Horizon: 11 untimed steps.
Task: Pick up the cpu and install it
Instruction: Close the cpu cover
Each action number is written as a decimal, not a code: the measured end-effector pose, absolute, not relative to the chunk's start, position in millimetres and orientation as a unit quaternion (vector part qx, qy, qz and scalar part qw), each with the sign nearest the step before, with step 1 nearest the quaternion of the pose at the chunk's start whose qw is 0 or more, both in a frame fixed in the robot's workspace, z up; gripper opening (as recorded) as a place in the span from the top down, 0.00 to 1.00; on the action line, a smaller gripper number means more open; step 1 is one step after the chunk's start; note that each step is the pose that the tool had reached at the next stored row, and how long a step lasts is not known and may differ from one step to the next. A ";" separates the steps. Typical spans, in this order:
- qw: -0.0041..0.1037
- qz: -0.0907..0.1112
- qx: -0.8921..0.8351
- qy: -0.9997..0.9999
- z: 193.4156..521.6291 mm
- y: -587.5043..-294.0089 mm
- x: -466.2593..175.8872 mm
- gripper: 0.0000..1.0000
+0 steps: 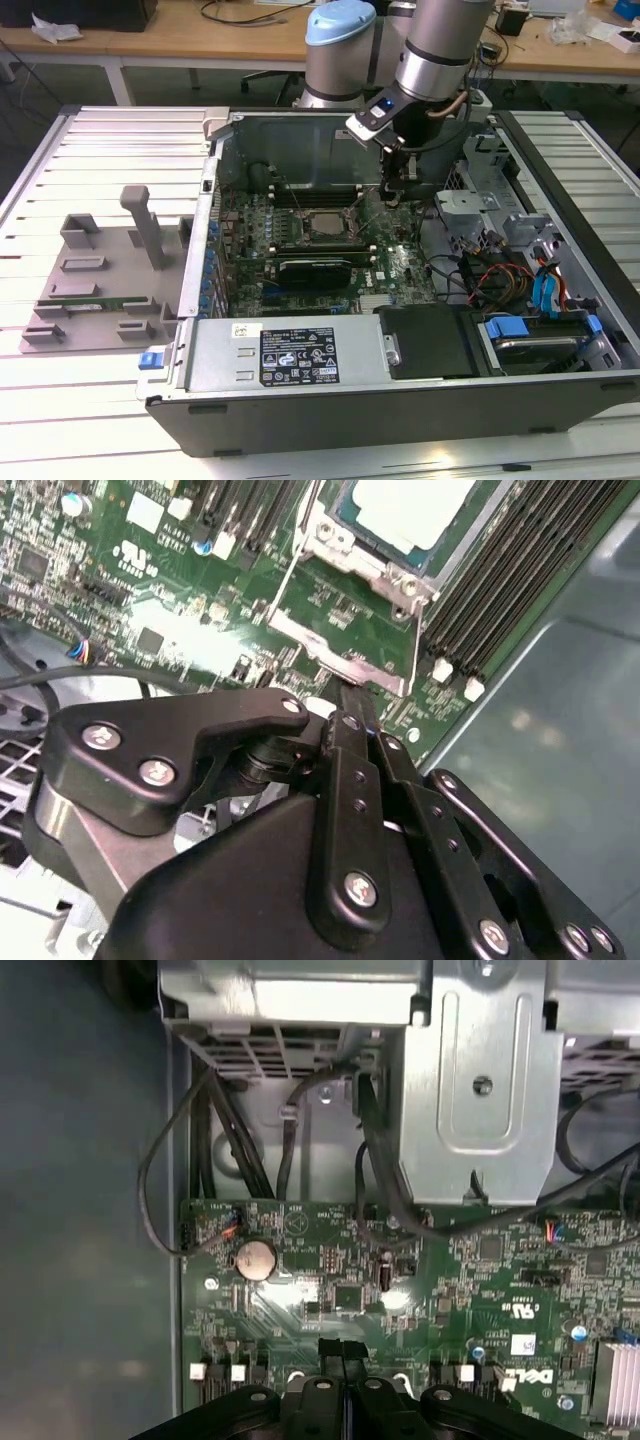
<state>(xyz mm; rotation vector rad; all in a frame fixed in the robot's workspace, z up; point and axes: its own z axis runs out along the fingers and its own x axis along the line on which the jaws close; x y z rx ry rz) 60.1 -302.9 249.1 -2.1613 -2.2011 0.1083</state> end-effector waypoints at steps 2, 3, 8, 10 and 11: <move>0.027 0.035 -0.700 -0.713 249.0 -303.0 57.1 0.89; 0.027 0.035 -0.700 -0.713 248.9 -303.0 56.0 0.89; 0.027 0.035 -0.700 -0.713 248.7 -303.0 47.2 0.89; 0.027 0.035 -0.700 -0.713 248.7 -303.0 45.7 0.89; 0.027 0.035 -0.700 -0.713 248.6 -302.9 45.0 0.89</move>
